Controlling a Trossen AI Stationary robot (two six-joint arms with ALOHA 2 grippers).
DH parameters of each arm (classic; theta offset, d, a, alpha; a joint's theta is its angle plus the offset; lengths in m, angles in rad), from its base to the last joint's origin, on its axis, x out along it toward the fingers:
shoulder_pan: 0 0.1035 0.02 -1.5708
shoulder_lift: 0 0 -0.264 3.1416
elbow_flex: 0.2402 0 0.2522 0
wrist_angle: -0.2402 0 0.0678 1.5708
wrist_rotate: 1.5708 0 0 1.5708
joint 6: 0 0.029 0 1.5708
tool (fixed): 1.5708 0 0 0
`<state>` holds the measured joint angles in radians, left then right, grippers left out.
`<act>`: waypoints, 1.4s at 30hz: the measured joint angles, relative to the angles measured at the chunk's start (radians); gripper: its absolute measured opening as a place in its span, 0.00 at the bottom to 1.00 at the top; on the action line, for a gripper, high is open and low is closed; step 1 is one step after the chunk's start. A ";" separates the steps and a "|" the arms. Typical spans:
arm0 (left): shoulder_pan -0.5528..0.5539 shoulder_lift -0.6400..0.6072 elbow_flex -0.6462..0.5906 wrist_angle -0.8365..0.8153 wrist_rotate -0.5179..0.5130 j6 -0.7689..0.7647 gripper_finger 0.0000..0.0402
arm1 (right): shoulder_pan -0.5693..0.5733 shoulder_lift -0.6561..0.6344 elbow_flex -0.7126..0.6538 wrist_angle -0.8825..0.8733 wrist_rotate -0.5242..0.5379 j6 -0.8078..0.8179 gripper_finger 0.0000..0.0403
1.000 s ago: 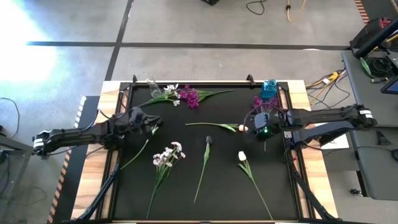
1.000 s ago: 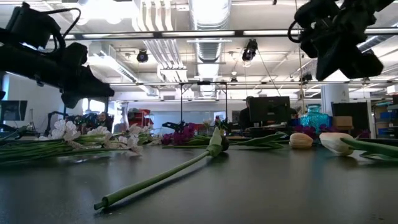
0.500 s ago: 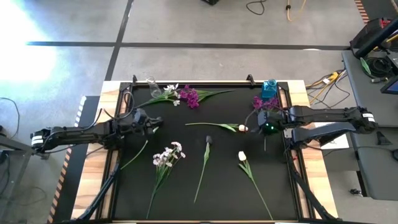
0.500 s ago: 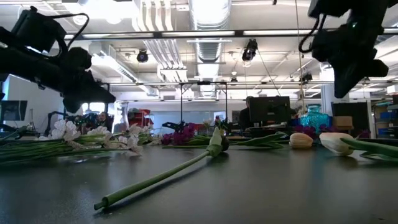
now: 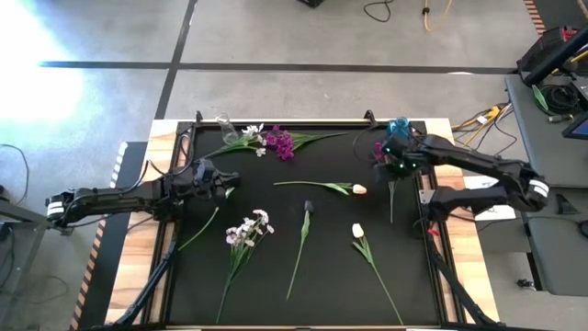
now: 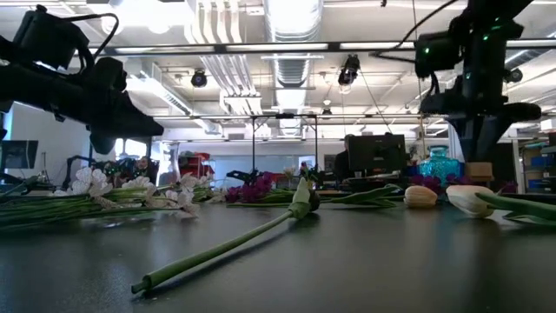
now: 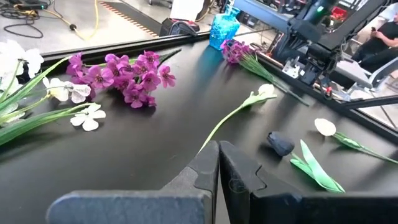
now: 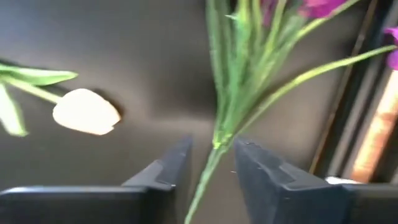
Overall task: Sort flowers into vase by color
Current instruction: Put the right violet flowers into the blue vase
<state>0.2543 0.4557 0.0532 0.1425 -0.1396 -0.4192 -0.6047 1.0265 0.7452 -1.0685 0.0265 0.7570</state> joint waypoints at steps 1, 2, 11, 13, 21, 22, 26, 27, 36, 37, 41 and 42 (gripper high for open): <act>0.000 0.000 0.000 0.000 0.000 -0.002 0.00 | -0.016 0.011 0.000 -0.007 0.000 -0.005 0.34; 0.000 0.000 0.000 0.000 0.000 -0.005 0.00 | -0.029 0.020 0.000 -0.009 0.000 -0.011 0.36; 0.000 0.000 0.000 -0.001 0.000 -0.005 0.00 | -0.092 0.167 -0.008 0.031 0.000 -0.046 0.51; 0.000 0.000 0.000 -0.001 0.000 -0.005 0.00 | -0.111 0.216 -0.011 0.064 0.000 -0.062 0.51; 0.000 0.002 0.000 -0.002 0.000 -0.005 0.00 | -0.203 0.396 -0.011 0.114 -0.010 -0.062 0.51; 0.000 0.003 0.000 -0.002 0.000 -0.005 0.00 | -0.209 0.409 -0.011 0.118 -0.015 -0.066 0.51; 0.000 0.003 0.000 -0.004 0.000 -0.007 0.00 | -0.224 0.435 -0.008 0.132 -0.047 -0.094 0.51; 0.000 0.003 0.000 -0.007 0.000 -0.008 0.00 | -0.224 0.436 -0.008 0.133 -0.050 -0.095 0.50; 0.000 0.008 -0.001 -0.018 -0.008 -0.009 0.00 | -0.224 0.418 -0.014 0.175 -0.109 -0.156 0.15; 0.000 0.010 -0.002 -0.019 -0.008 -0.009 0.00 | -0.223 0.416 -0.014 0.181 -0.116 -0.165 0.10; 0.000 0.014 -0.002 -0.018 -0.008 -0.009 0.00 | -0.222 0.376 -0.015 0.190 -0.140 -0.188 0.05; 0.000 0.014 -0.002 -0.018 -0.008 -0.009 0.00 | -0.222 0.354 -0.015 0.188 -0.143 -0.193 0.05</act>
<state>0.2543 0.4698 0.0509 0.1246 -0.1474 -0.4278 -0.8263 1.3801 0.7304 -0.8803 -0.1167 0.5640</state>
